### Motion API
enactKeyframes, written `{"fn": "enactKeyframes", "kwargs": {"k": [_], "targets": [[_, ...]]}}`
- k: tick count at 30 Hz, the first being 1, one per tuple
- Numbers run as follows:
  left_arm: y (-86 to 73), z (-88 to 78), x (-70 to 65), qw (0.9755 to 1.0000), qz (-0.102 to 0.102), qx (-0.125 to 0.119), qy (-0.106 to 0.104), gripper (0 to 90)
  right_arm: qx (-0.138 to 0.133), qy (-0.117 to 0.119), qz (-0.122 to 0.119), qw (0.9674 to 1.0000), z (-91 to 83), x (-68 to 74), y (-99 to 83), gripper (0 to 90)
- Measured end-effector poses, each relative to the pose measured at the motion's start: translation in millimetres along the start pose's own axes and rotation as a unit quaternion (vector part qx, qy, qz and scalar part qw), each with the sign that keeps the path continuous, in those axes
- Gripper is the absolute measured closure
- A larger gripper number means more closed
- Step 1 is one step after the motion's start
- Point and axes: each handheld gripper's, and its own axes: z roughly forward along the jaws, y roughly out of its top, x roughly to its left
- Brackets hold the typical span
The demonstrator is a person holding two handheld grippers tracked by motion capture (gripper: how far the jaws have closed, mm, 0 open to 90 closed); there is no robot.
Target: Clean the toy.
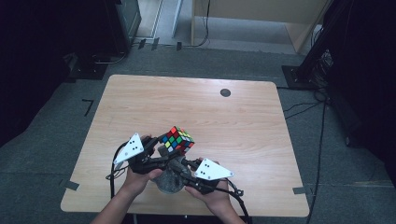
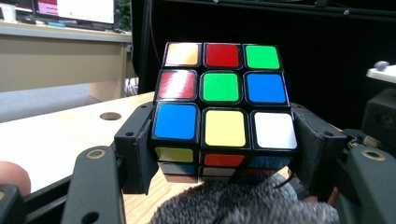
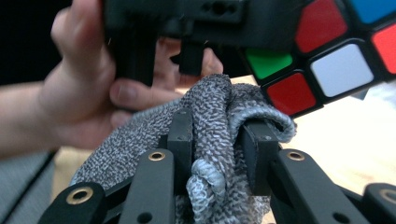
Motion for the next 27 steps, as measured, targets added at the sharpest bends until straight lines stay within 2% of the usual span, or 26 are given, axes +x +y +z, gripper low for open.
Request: {"fn": "enactKeyframes", "kwargs": {"k": [2, 5, 7, 9, 12, 14, 16, 20, 22, 25, 27], "targets": [[0.9, -1.4, 1.8, 1.0, -0.002, -0.004, 0.003, 34.3, -0.008, -0.01, 0.024, 0.9996, -2.1, -4.6, -1.7, 70.8], [2.3, -4.7, 4.8, 0.9999, -0.004, -0.009, 0.009, 34.2, -0.007, -0.056, 0.051, 0.9971, -7.3, -16.8, -5.5, 70.9], [2.2, -5.2, 6.2, 0.9998, -0.01, -0.01, 0.012, 34.2, -0.01, -0.067, 0.069, 0.9953, -11.2, -26.0, -7.6, 71.1], [1.5, -4.2, 6.2, 0.9999, -0.008, -0.008, 0.012, 34.3, -0.009, -0.061, 0.069, 0.9957, -12.1, -27.3, -7.6, 71.1], [0.4, -2.8, 5.1, 0.9999, -0.007, -0.005, 0.01, 34.2, 0.002, -0.023, 0.043, 0.9988, -6.1, -17.7, -4.9, 70.6], [0.2, -2.6, 5.0, 0.9999, -0.003, -0.001, 0.012, 34.2, 0.006, -0.001, 0.03, 0.9995, -2.6, -12.5, -4.7, 70.5], [0.2, -2.8, 5.3, 0.9999, -0.003, -0.001, 0.013, 34.2, 0.003, -0.004, 0.027, 0.9996, -3.3, -12.3, -4.0, 70.5], [1.7, -4.1, 6.4, 0.9998, -0.005, -0.004, 0.019, 34.3, -0.019, -0.047, 0.054, 0.9973, -16.8, -31.0, -0.9, 70.4], [1.7, -5.0, 7.1, 0.9998, -0.004, -0.002, 0.022, 34.2, -0.016, -0.082, 0.041, 0.9956, -23.2, -39.2, -0.3, 70.3], [1.3, -5.1, 9.7, 0.9996, -0.009, 0.001, 0.026, 34.2, 0.009, -0.134, 0.014, 0.9908, -30.0, -50.8, -2.1, 69.2], [0.7, -4.5, 11.4, 0.9995, -0.014, 0.003, 0.027, 34.2, 0.022, -0.151, 0.014, 0.9882, -33.0, -59.2, -6.0, 67.5]]}}
